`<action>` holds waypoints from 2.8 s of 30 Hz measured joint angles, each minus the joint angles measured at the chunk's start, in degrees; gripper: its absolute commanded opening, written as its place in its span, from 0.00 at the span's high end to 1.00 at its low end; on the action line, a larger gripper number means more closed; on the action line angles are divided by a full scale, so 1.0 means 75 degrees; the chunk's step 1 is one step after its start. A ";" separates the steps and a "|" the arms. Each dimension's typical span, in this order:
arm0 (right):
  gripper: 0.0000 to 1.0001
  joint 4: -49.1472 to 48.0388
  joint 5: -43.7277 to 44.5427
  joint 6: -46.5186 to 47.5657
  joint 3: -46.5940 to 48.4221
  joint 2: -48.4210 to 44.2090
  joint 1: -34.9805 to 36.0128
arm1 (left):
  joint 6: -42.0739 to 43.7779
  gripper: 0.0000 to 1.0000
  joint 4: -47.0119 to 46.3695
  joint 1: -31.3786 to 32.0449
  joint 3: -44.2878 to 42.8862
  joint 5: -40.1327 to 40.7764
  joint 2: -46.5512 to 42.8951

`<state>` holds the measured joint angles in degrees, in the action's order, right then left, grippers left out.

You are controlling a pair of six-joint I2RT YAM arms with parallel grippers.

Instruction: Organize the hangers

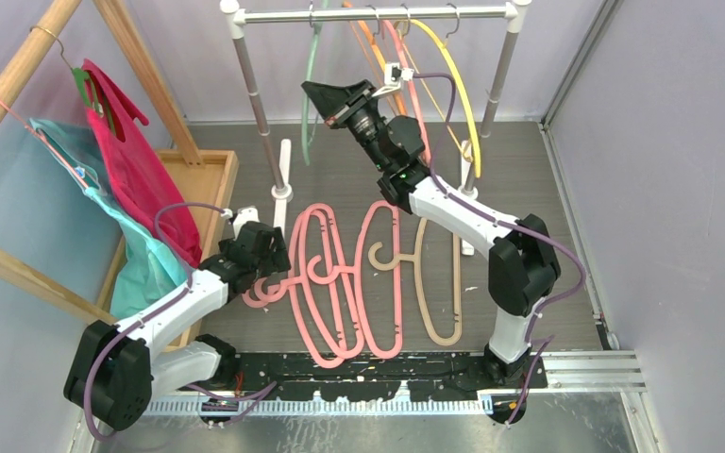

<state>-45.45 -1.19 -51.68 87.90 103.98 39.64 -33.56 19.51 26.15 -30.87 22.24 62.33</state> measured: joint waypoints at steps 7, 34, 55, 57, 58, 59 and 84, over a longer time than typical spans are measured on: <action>0.99 -0.0169 0.0125 -0.0152 -0.0831 -0.0717 -0.0312 | 0.0000 0.02 0.0000 0.0000 0.0000 0.0000 0.0003; 0.53 0.0653 0.1055 -0.0344 -0.2060 -0.2046 -0.0586 | 0.0003 0.02 -0.0026 0.0000 0.0017 0.0000 0.0026; 0.14 0.2378 0.2075 0.1233 -0.2442 -0.3261 0.0015 | 0.0000 0.02 -0.0067 0.0000 0.0020 -0.0006 0.0160; 0.13 0.2856 0.2442 0.1830 -0.2407 -0.3509 0.0207 | 0.0003 0.02 -0.0070 0.0000 0.0020 -0.0009 0.0175; 0.12 0.3080 0.2623 0.2139 -0.2396 -0.3602 0.0297 | 0.0003 0.02 -0.0070 0.0000 0.0020 -0.0009 0.0175; 0.11 0.3305 0.2801 0.2428 -0.2381 -0.3678 0.0358 | 0.0003 0.02 -0.0073 0.0000 0.0020 -0.0009 0.0175; 0.07 0.5683 0.2430 0.6712 -0.1897 -0.5785 0.0662 | 0.0003 0.02 -0.0085 0.0000 0.0020 -0.0012 0.0347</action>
<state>-2.83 17.04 -1.34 73.67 60.60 44.60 -33.54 18.87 26.15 -30.72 22.15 64.93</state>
